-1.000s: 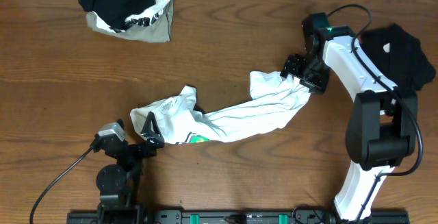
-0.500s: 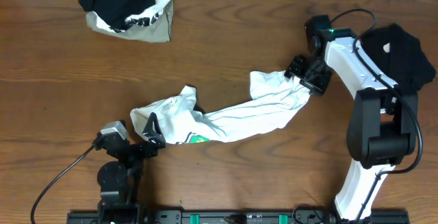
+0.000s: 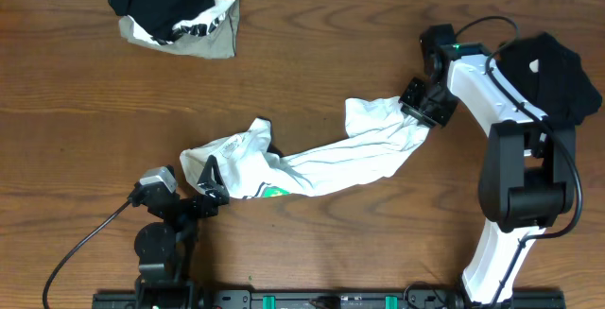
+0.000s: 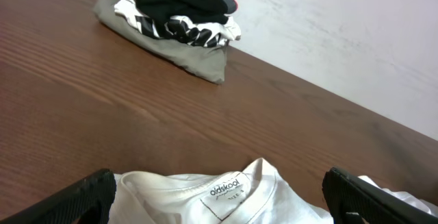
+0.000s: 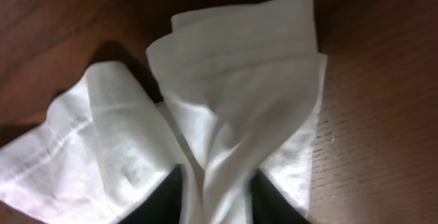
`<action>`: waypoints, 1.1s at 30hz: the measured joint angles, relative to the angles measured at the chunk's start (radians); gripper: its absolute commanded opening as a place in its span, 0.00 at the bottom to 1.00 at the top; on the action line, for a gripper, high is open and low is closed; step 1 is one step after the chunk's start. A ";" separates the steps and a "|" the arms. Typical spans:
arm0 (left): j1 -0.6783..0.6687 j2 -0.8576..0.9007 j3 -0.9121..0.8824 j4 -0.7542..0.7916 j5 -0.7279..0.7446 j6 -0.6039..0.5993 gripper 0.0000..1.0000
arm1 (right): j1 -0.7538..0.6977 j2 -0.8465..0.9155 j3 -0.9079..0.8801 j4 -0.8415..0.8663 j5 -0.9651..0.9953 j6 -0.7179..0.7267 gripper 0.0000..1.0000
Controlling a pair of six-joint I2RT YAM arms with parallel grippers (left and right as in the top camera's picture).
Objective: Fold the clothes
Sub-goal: 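Grasp the T-shirt hem corner at right with the right gripper, then reach the left gripper to the T-shirt collar and grasp it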
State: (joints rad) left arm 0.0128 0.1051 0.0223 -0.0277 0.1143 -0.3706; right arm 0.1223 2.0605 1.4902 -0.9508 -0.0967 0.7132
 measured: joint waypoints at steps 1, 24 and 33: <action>0.000 0.000 0.000 0.000 0.001 0.000 0.98 | 0.000 0.002 0.000 0.001 0.000 0.003 0.03; 0.000 0.068 0.029 0.057 0.369 -0.130 0.98 | 0.002 0.013 -0.002 -0.002 0.027 -0.010 0.04; 0.000 0.082 0.096 0.262 0.474 -0.171 0.98 | 0.002 0.013 -0.002 -0.001 0.030 -0.026 0.07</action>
State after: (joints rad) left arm 0.0128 0.1875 0.1184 0.2340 0.5884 -0.5415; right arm 0.1238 2.0731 1.4887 -0.9520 -0.0666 0.6876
